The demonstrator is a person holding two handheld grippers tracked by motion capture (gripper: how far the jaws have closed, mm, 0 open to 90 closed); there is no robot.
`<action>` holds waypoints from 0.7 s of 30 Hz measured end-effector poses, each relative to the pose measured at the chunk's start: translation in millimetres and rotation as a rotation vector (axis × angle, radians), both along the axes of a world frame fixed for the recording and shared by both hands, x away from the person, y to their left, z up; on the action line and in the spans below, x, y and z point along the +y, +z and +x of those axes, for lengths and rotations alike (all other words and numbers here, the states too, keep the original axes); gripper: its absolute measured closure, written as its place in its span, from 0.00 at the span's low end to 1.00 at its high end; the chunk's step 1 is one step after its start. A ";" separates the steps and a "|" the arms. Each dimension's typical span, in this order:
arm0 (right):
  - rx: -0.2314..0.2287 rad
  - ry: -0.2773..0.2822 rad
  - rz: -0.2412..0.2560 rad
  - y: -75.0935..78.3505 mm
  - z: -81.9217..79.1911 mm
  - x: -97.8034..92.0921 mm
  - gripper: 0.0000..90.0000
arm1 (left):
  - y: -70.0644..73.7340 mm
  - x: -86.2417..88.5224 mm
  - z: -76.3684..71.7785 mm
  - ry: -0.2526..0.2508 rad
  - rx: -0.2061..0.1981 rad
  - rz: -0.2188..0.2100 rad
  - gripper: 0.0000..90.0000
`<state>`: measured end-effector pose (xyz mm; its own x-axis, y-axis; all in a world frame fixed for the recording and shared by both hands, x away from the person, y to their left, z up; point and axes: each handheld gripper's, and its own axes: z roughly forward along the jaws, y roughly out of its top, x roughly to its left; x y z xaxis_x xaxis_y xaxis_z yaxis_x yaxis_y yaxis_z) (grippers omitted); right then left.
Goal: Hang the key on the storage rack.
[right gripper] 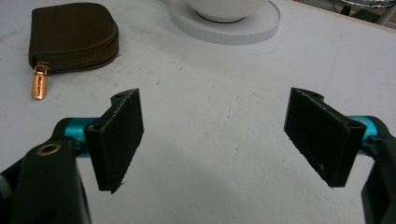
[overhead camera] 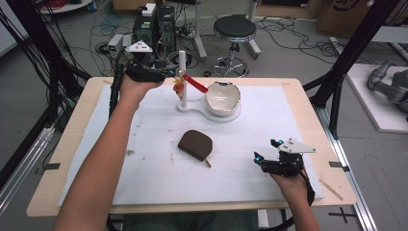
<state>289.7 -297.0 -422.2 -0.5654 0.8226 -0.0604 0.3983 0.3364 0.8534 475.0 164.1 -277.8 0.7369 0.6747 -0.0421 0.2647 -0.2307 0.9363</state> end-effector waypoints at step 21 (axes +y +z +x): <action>-0.015 -0.001 -0.003 2.0 -2.9 0.2 0.22 | -39.8 25.9 -62.0 -0.166 0.043 -0.050 0.42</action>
